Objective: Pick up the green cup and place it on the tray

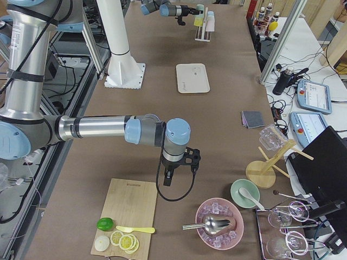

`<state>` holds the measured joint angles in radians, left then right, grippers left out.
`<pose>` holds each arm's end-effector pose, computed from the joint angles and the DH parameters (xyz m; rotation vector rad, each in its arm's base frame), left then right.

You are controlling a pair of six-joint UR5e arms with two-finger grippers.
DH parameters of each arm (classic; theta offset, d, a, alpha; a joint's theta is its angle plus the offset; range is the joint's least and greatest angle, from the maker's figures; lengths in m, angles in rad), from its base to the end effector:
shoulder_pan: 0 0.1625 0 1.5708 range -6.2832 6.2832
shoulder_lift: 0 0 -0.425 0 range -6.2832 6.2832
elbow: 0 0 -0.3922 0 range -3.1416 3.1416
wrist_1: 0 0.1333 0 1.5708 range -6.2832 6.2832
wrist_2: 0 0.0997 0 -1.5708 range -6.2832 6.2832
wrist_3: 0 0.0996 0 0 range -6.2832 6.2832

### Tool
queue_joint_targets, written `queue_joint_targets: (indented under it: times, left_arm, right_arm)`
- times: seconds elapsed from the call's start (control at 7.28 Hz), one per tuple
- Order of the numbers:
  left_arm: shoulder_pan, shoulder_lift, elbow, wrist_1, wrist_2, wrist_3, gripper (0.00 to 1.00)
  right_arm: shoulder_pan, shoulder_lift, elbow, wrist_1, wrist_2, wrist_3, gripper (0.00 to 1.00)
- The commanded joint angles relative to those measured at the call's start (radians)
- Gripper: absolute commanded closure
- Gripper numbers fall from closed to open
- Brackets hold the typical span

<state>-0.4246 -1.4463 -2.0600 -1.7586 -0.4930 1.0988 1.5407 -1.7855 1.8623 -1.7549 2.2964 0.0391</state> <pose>0.2946 -0.3758 0.4321 0.5984 -1.1886 1.6645 0.0554 -0.3935 0.6324 -0.1276 -0.7209 0.0475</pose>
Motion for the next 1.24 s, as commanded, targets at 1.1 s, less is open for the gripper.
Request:
queue_joint_targets:
  times: [1.1]
  left_arm:
    - [0.035, -0.025, 0.023, -0.427, -0.379, -0.546, 1.0]
  right_arm:
    - [0.001, -0.008, 0.0, 0.0, 0.0, -0.001, 0.0]
